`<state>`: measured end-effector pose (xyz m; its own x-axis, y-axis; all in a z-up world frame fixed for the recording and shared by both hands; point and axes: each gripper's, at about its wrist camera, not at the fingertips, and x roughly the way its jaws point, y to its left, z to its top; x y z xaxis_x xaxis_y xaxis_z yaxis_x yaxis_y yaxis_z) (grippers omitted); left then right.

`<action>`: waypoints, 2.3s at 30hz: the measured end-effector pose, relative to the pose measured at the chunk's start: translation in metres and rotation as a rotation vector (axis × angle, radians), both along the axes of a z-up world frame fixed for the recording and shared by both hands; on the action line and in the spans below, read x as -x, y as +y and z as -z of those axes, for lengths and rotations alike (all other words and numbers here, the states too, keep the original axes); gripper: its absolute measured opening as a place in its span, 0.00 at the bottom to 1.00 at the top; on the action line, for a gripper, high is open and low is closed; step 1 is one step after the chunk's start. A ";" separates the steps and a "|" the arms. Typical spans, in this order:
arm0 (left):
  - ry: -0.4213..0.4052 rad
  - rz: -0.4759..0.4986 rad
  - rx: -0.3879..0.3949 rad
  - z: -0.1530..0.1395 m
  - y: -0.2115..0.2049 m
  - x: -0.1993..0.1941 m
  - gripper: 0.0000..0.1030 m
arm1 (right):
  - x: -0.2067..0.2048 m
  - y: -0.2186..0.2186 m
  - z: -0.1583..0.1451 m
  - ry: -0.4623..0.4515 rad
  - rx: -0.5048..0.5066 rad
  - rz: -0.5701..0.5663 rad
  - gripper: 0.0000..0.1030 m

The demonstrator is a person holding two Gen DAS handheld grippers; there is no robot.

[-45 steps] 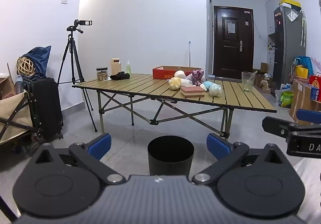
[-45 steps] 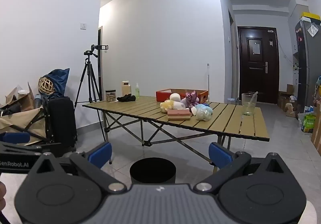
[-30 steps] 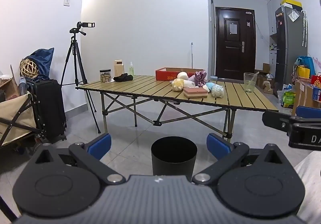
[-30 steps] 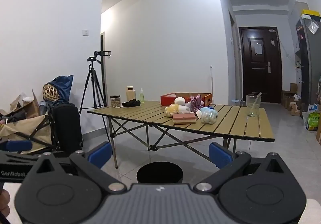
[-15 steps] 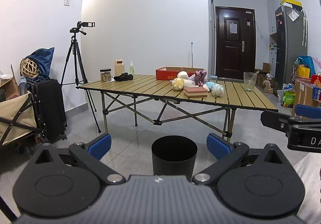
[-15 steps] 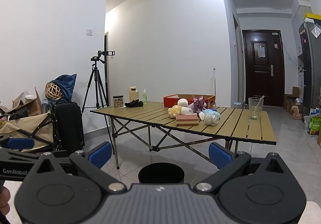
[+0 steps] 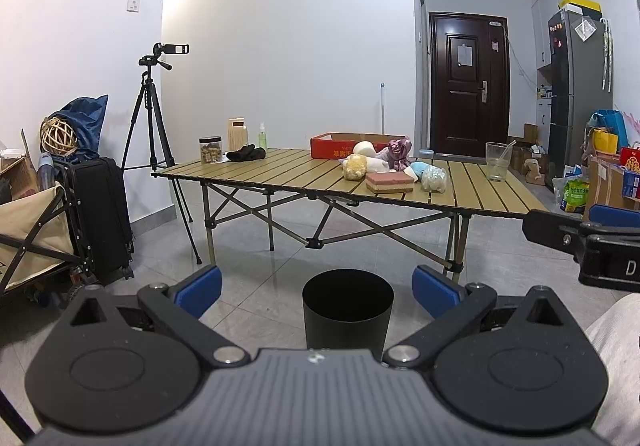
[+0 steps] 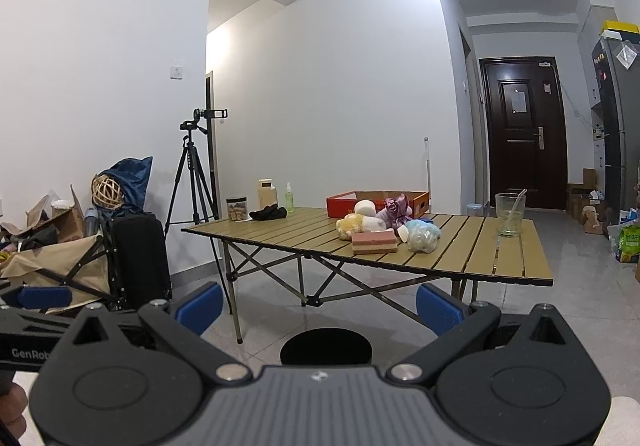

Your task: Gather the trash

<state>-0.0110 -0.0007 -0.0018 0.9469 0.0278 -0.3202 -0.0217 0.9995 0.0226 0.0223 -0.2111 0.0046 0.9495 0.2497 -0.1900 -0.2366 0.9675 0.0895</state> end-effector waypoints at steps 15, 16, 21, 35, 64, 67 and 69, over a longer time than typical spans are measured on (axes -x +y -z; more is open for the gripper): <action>0.002 -0.002 -0.002 0.001 0.000 0.000 1.00 | 0.003 0.004 0.000 0.003 0.017 -0.018 1.00; 0.002 -0.002 -0.002 0.001 0.000 0.000 1.00 | 0.004 0.004 0.000 0.003 0.019 -0.018 1.00; 0.002 -0.002 -0.002 0.001 0.000 0.000 1.00 | 0.003 0.003 -0.002 0.003 0.014 -0.011 1.00; 0.005 0.000 -0.003 0.002 0.000 0.000 1.00 | -0.001 0.003 -0.003 0.006 0.007 -0.014 1.00; 0.007 0.017 -0.034 -0.004 -0.001 -0.052 1.00 | -0.045 -0.006 -0.014 -0.035 0.001 0.086 1.00; 0.031 0.029 -0.025 -0.005 0.001 -0.078 1.00 | -0.069 -0.007 -0.013 -0.015 0.000 0.098 1.00; 0.049 0.042 -0.007 -0.005 0.003 -0.096 1.00 | -0.086 -0.007 -0.012 -0.006 0.002 0.105 1.00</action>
<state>0.0855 0.0024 0.0036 0.9304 -0.0094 -0.3665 0.0218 0.9993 0.0297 0.1087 -0.2185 0.0169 0.9715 0.1486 -0.1845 -0.1345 0.9871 0.0867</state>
